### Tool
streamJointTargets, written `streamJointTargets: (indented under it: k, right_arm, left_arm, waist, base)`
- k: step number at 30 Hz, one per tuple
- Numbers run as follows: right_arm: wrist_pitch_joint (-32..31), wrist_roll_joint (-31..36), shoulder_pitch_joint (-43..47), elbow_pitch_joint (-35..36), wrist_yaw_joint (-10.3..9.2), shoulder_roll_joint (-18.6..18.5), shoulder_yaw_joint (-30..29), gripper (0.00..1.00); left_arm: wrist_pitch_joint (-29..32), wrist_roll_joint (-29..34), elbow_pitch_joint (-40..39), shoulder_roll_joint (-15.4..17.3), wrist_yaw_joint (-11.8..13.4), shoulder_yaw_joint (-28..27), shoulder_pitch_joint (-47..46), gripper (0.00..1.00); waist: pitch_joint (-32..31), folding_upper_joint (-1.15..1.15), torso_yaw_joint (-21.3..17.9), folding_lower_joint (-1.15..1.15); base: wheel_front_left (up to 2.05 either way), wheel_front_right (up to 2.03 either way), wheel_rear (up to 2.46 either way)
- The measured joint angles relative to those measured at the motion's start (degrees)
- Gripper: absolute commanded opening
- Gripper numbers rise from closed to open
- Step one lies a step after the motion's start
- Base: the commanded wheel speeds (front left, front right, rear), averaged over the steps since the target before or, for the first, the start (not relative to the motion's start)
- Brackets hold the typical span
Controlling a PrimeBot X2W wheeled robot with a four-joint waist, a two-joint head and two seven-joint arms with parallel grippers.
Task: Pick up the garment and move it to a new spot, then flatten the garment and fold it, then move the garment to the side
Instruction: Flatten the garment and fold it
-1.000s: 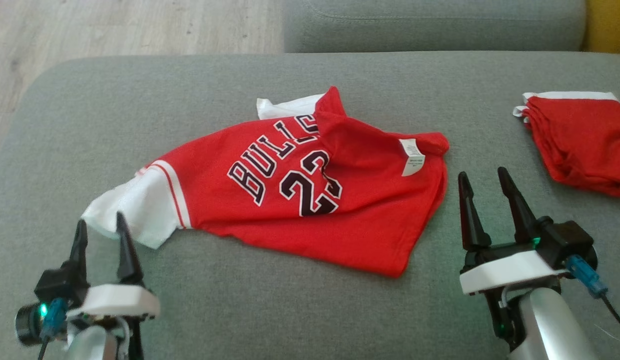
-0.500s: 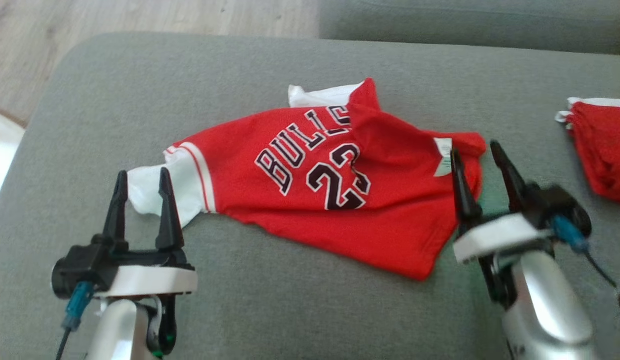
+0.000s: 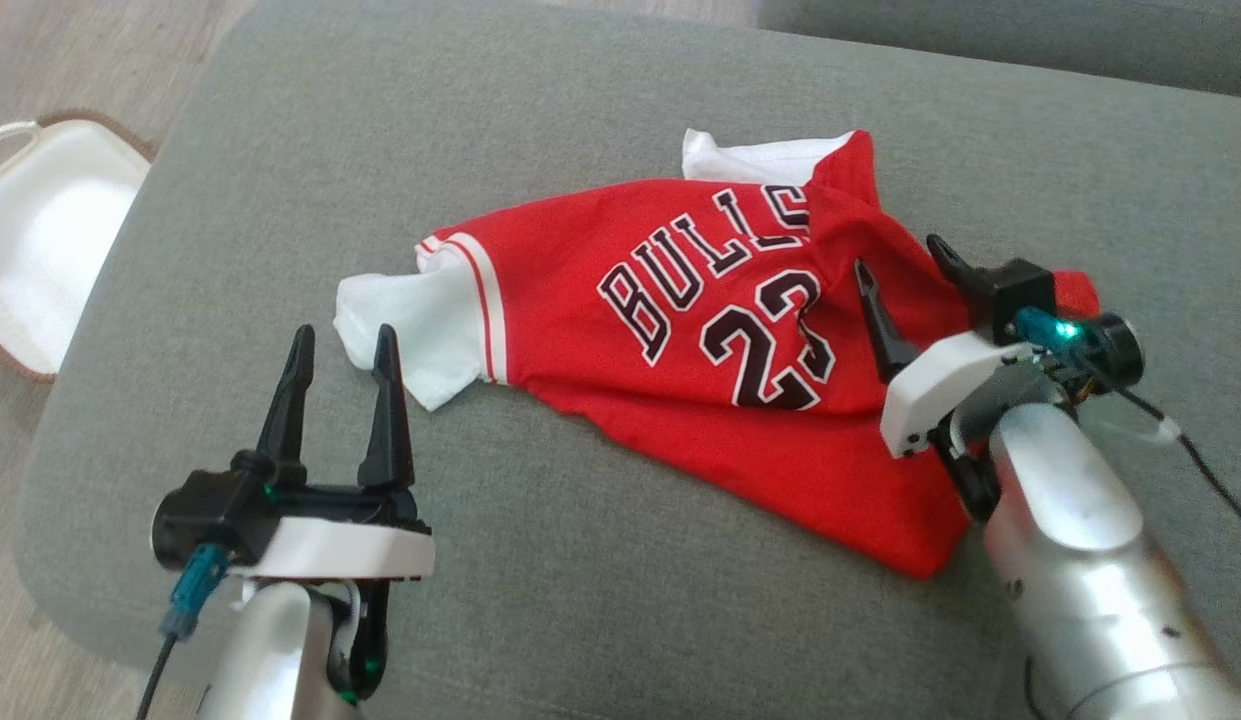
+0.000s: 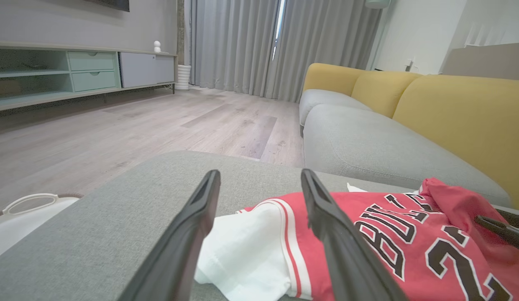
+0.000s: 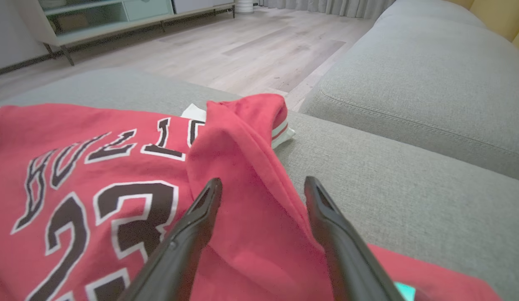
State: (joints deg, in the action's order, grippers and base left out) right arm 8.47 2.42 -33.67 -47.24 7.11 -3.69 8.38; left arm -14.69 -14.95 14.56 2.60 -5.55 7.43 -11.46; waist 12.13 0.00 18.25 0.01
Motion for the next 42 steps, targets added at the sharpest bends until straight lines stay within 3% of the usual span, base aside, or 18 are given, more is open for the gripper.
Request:
streamJointTargets:
  k: [8,9,10,16,28,33,38,39,40,41,42]
  right_arm:
    - [-0.6,4.9,-5.5,-7.7,0.00,-1.8,-0.7,1.00]
    - [-0.7,5.2,-6.0,-8.7,0.00,-1.8,-0.7,0.57]
    - [-0.7,5.3,-6.4,-9.5,0.00,-1.8,-0.7,0.00]
    - [-0.2,8.2,-9.4,-11.4,0.00,-3.1,-3.5,0.00]
    - [-2.0,19.1,-20.2,-10.9,0.00,-10.3,-12.4,0.00]
    - [-3.1,23.8,-24.8,-11.2,0.00,-13.2,-13.7,0.00]
    - [-3.2,28.5,-27.7,-12.8,0.00,-13.9,-13.7,0.00]
    - [-3.1,29.2,-28.1,-12.9,0.00,-13.9,-13.7,0.05]
    - [-2.6,30.1,-28.2,-12.8,0.00,-13.9,-13.7,0.47]
    - [-2.2,30.7,-28.3,-12.8,0.00,-13.9,-14.1,1.00]
    - [-1.8,30.9,-28.3,-12.9,0.00,-13.8,-14.7,1.00]
  left_arm:
    - [0.0,-1.3,0.0,0.0,0.0,0.8,0.0,1.00]
    - [0.0,-1.3,0.0,-0.1,0.1,1.1,-0.1,1.00]
    - [0.0,-1.5,0.0,-0.1,0.1,1.4,-0.1,1.00]
    - [0.0,-2.3,-0.1,-0.1,0.3,1.8,-0.8,1.00]
    - [0.0,-3.0,-0.6,-0.2,0.5,3.6,-1.9,1.00]
    - [0.0,-3.7,-0.8,-0.3,0.5,4.2,-3.6,1.00]
    - [0.0,-3.7,-0.8,-0.3,0.4,5.2,-3.6,1.00]
    - [0.0,-3.7,-0.8,-0.3,0.4,5.3,-3.6,1.00]
    - [0.0,-3.8,-0.8,-0.3,0.4,5.3,-3.7,1.00]
    - [0.0,-3.8,-0.8,-0.3,0.4,5.3,-3.7,1.00]
    - [0.0,-3.8,-0.8,-0.3,0.5,5.3,-3.7,1.00]
  waist:
    - [1.2,0.00,0.9,0.00]
    - [1.3,0.00,1.0,0.00]
    - [1.4,0.00,1.1,0.00]
    - [1.8,0.00,1.1,-0.01]
    - [4.4,0.00,2.5,0.00]
    - [5.6,0.00,3.7,0.00]
    - [6.4,0.00,4.6,0.00]
    - [6.5,0.00,4.7,0.00]
    - [6.6,0.00,4.7,0.00]
    - [6.6,0.00,4.7,0.00]
    - [6.5,0.00,4.7,0.00]
  base:
    - [0.00,0.00,0.00]
    - [0.00,0.00,0.00]
    - [0.00,0.00,0.00]
    - [0.00,0.00,0.00]
    - [0.00,0.00,0.00]
    - [0.00,0.00,0.00]
    - [0.00,0.00,0.00]
    - [0.00,0.00,0.00]
    - [0.00,0.00,0.00]
    - [0.00,0.00,0.00]
    - [0.00,0.00,0.00]
